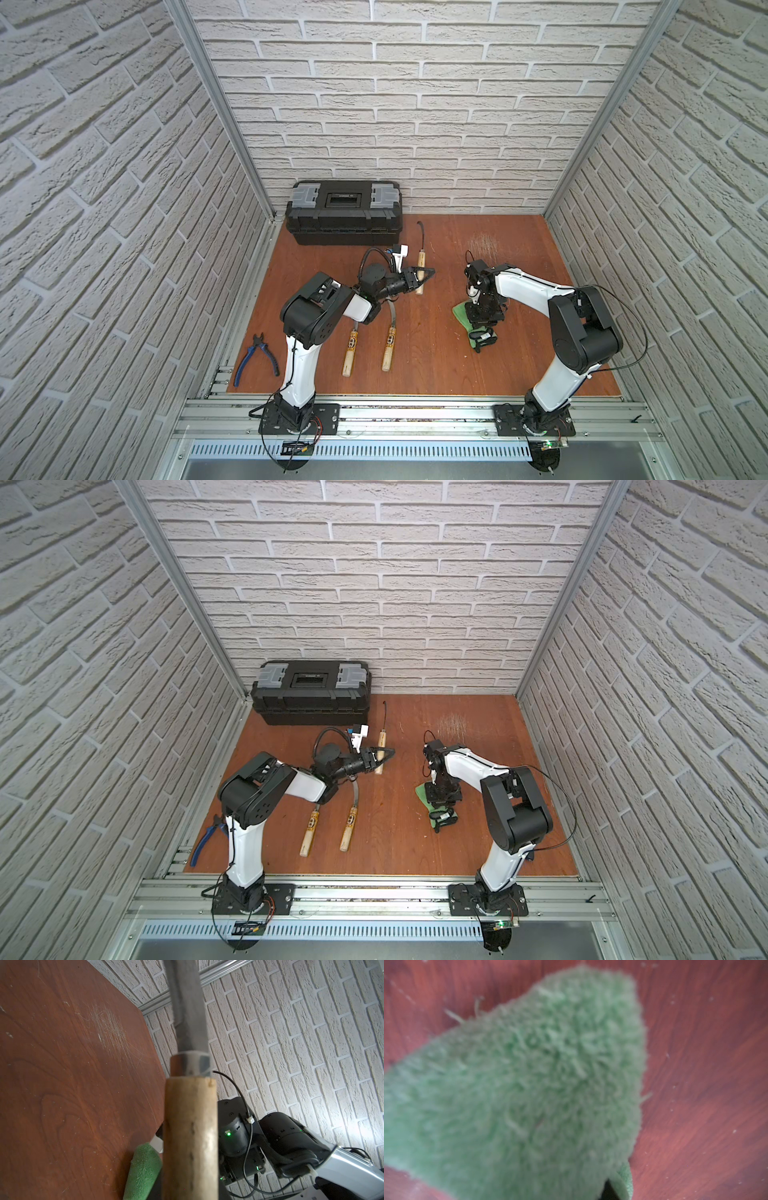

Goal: Wipe small sickles with rags
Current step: Pick up the rag from the center of the board.

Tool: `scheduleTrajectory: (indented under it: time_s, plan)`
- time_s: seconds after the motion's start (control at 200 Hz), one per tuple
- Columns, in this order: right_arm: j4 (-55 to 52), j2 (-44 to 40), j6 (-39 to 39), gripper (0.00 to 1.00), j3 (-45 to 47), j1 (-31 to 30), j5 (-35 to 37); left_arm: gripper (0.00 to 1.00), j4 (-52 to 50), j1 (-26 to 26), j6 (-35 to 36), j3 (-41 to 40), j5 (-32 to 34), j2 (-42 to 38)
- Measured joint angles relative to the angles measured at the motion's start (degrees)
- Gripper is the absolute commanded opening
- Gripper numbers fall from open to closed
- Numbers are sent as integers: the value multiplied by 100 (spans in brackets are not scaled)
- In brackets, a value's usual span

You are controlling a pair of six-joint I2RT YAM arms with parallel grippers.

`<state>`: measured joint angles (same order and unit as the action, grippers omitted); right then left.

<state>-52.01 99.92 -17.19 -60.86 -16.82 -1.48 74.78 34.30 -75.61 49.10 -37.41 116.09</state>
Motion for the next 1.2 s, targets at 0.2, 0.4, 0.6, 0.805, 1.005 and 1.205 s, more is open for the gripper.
scheduleTrajectory:
  time_s: [0.2,0.4,0.6,0.805,1.005,1.205]
  plan:
    - [7,-31,15,5,7,0,-11,0,0,-2,0,0,-2,0]
    - [0,-184,59,3,-66,0,-140,0,0,7,-9,0,-35,0]
    - [-153,-214,251,3,-925,15,-184,0,0,144,-105,22,-129,0]
    - [-372,-83,435,3,-1853,76,-175,0,2,431,-245,39,-275,0]
    - [-516,452,470,3,-2796,323,-188,0,2,632,-304,39,-393,0]
    - [-835,1073,560,3,-3926,516,-122,0,2,789,-363,50,-407,0]
